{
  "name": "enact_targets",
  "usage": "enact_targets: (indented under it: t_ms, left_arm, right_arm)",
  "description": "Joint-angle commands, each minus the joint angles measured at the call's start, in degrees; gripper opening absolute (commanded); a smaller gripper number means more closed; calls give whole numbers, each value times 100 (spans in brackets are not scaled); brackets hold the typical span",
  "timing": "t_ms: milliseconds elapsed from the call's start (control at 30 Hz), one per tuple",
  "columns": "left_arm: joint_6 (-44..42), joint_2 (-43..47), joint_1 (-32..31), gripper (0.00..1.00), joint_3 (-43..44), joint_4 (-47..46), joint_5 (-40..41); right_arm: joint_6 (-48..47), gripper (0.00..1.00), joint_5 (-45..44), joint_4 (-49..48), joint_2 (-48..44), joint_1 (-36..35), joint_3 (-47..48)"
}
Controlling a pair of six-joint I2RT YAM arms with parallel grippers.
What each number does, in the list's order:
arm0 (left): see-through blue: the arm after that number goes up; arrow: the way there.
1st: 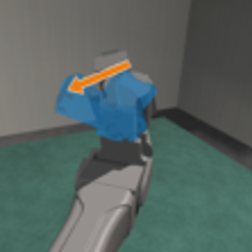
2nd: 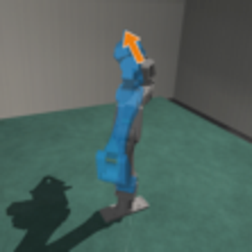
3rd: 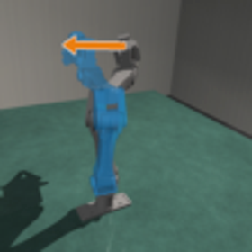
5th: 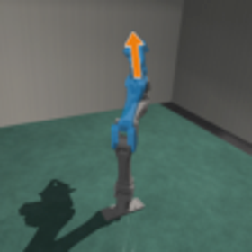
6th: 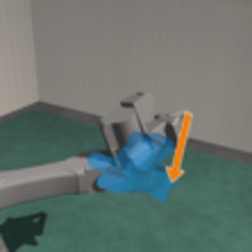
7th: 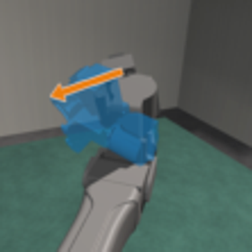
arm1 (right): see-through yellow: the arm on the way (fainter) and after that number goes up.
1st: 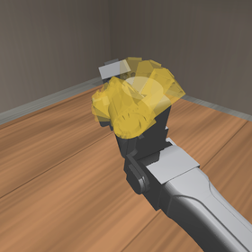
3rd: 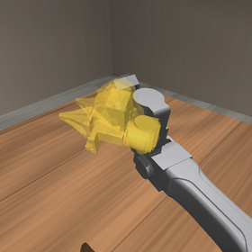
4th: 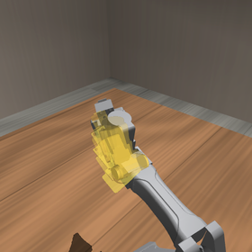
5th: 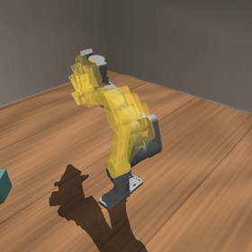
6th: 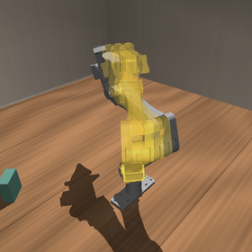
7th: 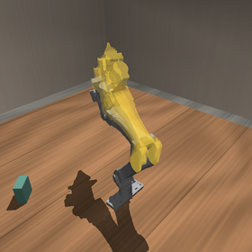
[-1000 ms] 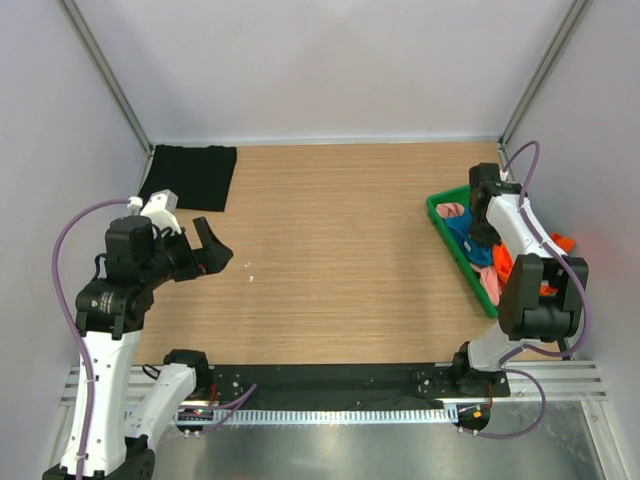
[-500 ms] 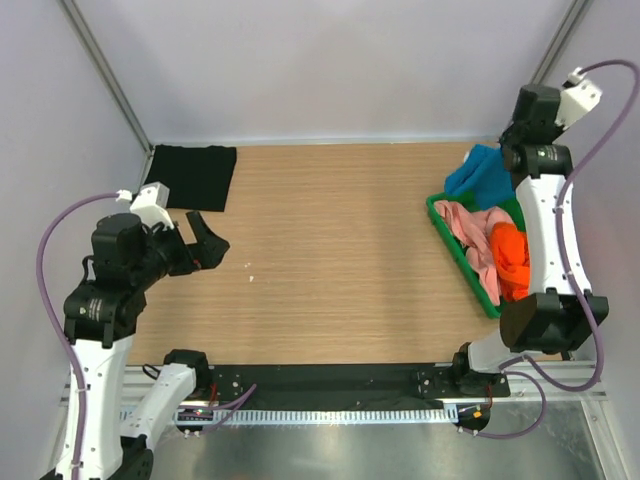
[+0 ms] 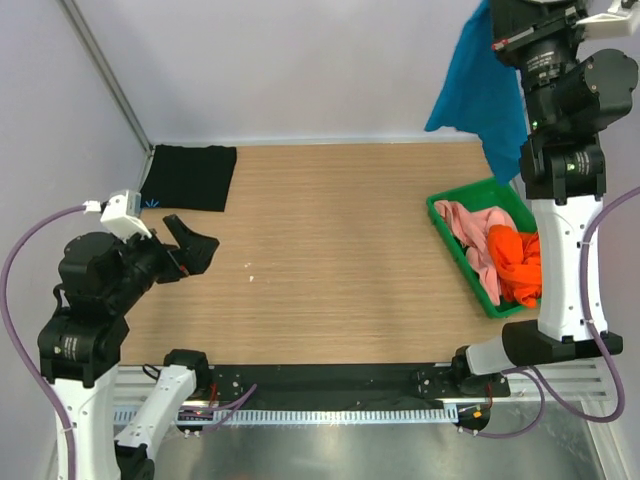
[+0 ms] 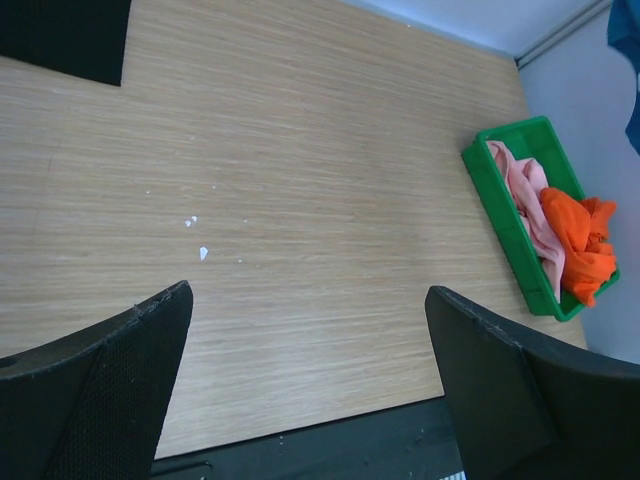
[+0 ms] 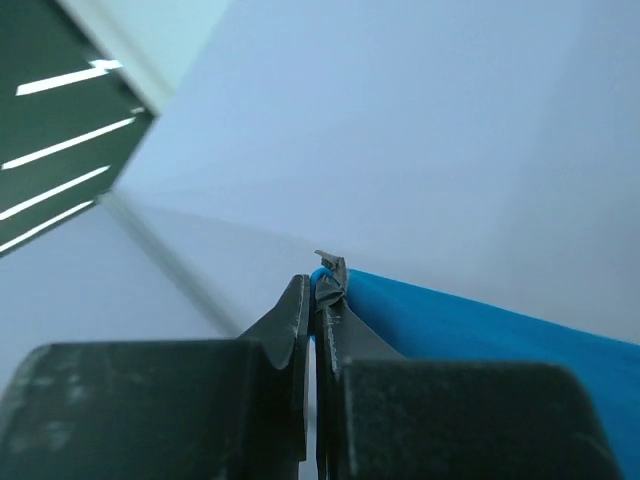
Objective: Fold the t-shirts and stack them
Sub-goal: Move the tshirt to the center of the board
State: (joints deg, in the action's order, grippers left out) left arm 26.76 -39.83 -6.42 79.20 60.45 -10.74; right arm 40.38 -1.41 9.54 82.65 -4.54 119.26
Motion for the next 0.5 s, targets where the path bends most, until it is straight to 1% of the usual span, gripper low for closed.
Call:
enact_targets:
  t_ms: [0, 33, 67, 167, 200, 233, 267, 300, 333, 367, 400, 433, 467]
  left_arm:
    - [250, 177, -26, 100, 219, 108, -16]
    - [320, 204, -26, 100, 288, 99, 11]
    - [382, 239, -26, 99, 333, 125, 98]
    - [575, 336, -26, 99, 508, 152, 195]
    - [610, 345, -18, 99, 544, 169, 195]
    - [698, 380, -26, 99, 570, 178, 204]
    - [733, 397, -26, 98, 570, 204, 187]
    - [751, 415, -26, 98, 562, 231, 187]
    - [777, 415, -26, 96, 562, 257, 187]
    - [813, 406, -26, 96, 562, 370, 204]
    - [822, 380, -26, 94, 579, 450, 230]
    - [830, 345, -26, 93, 597, 590, 265]
    - [857, 188, -26, 91, 632, 722, 361]
  right_arm:
    - [1681, 1, 1519, -891, 163, -564, 133]
    - [1971, 1, 1599, -927, 207, -784, 124]
    - [2365, 1, 1730, -1119, 234, -1221, 106]
    - [3026, 1, 1951, -1779, 164, -1917, -393]
    - [3402, 1, 1995, -1928, 120, -1998, -708]
    - [3511, 1, 2100, -2130, 76, -2016, -833]
    - [3547, 1, 2284, -2080, -29, -2016, -930]
    - [3321, 1, 2346, -1870, -126, -1973, -1044]
    - [3118, 1, 2356, -1085, -231, -1885, -1132]
    - [2986, 1, 2312, -694, -528, -1745, -1299]
    - [2767, 2, 2329, -334, -670, -1413, -1753]
    - [2669, 7, 2425, 427, -767, -1201, -2001]
    - [2511, 16, 2609, 817, -873, -981, -2247]
